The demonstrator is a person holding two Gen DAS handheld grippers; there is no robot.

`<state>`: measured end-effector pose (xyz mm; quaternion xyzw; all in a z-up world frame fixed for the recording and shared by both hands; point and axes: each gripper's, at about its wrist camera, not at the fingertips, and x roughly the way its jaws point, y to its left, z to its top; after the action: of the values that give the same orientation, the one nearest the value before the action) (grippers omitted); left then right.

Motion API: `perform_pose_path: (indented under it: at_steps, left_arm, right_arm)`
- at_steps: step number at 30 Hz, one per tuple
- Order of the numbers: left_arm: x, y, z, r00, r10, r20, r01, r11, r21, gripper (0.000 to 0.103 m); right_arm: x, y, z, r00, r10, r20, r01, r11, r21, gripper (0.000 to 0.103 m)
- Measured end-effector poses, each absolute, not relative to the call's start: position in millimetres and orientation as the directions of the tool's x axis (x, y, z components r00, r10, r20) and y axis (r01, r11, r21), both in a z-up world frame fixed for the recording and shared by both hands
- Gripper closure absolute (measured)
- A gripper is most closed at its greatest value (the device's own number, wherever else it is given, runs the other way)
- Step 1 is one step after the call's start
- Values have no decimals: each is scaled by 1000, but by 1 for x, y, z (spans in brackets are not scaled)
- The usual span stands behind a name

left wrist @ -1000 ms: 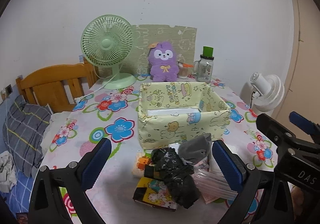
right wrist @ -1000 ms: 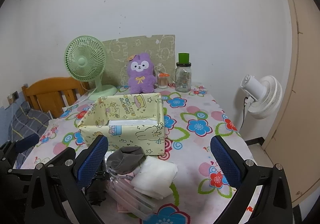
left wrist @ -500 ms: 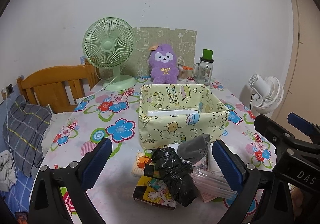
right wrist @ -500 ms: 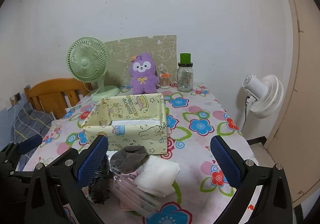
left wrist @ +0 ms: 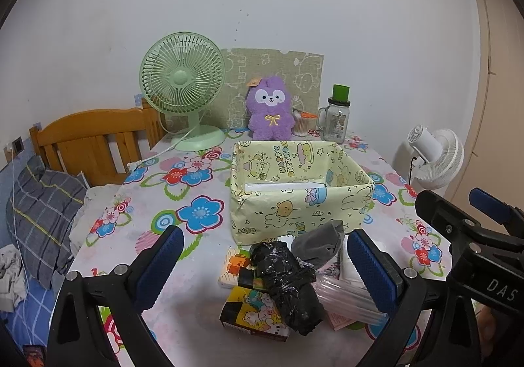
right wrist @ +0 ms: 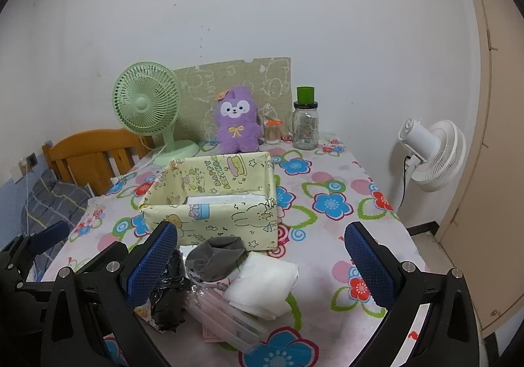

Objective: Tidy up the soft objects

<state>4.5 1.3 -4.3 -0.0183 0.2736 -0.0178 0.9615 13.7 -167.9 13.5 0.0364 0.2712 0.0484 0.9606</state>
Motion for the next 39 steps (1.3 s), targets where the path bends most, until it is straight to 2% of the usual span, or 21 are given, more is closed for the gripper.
perform_pose_path:
  at_steps: [18, 33, 39]
  left_arm:
    - [10, 0, -9, 841, -43, -540, 20, 999, -47, 3]
    - [36, 0, -34, 796, -58, -602, 26, 998, -62, 7]
    - [46, -3, -48, 772, -38, -634, 16, 999, -40, 8]
  right_arm:
    - [17, -166, 12, 842, 120, -526, -77, 992, 103, 0]
    - [38, -159, -7, 826, 116, -552, -82, 993, 86, 0]
    - [48, -156, -17, 818, 128, -561, -89, 991, 97, 4]
